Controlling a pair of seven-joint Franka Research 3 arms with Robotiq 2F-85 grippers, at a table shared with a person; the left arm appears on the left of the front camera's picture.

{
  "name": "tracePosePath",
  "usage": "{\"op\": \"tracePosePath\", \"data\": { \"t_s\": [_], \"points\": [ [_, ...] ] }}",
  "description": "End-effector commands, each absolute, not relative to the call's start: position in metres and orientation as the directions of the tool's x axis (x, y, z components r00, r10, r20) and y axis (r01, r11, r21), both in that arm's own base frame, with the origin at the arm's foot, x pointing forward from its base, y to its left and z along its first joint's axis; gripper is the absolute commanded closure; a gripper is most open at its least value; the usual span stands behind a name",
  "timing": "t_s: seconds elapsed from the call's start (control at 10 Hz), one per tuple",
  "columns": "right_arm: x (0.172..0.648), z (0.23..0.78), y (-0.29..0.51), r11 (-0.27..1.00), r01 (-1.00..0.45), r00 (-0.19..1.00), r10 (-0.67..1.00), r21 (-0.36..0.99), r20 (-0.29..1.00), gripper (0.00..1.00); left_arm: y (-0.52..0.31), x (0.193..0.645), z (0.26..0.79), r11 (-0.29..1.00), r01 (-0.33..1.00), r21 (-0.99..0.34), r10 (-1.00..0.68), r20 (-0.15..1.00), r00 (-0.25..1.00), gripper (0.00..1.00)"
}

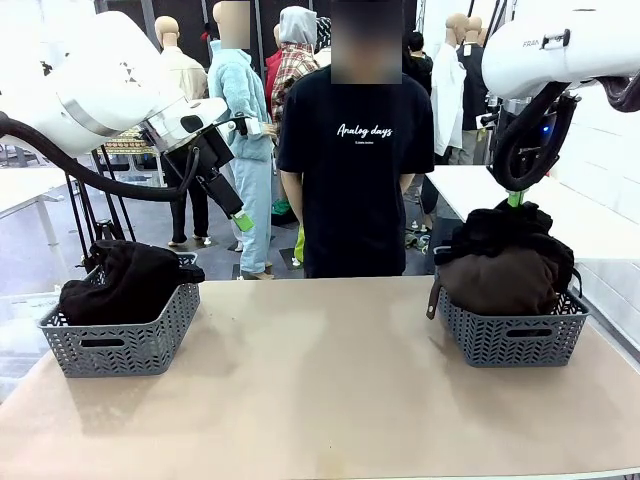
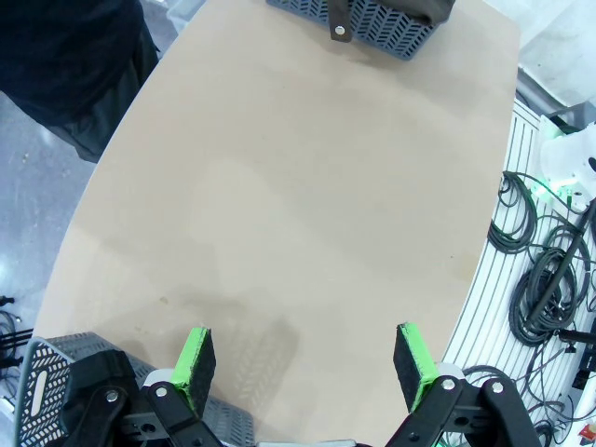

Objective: Sort the tops and bottoms.
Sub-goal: Sort the clothes according to human instructions.

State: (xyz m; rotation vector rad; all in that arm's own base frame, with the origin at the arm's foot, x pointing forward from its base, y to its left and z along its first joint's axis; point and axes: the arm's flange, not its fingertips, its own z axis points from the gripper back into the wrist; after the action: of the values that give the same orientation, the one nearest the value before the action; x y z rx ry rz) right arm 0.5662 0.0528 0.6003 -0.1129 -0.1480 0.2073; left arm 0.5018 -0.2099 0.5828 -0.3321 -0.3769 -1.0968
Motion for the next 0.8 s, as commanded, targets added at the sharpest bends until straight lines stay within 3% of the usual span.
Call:
{"op": "tracePosePath", "data": {
  "t_s": [0.0, 0.4, 0.7],
  "points": [
    [0.593, 0.584, 0.038, 0.979, -0.193, 0.981, 0.195, -0.070, 0.022, 1.00, -0.209, 0.501, 0.584, 0.420, 0.904, -0.074, -0.792, 0.456, 0.405, 0.00],
    [0.607, 0.516, 0.029, 0.978, -0.204, 0.967, 0.208, 0.045, -0.145, 1.00, -0.209, 0.501, 0.584, 0.420, 0.904, -0.074, -0.792, 0.456, 0.405, 0.00],
    [0.604, 0.500, 0.031, 0.972, -0.222, 0.958, 0.232, 0.077, -0.170, 1.00, -0.209, 0.501, 0.584, 0.420, 0.904, -0.074, -0.792, 0.456, 0.405, 0.00]
  ]
}}
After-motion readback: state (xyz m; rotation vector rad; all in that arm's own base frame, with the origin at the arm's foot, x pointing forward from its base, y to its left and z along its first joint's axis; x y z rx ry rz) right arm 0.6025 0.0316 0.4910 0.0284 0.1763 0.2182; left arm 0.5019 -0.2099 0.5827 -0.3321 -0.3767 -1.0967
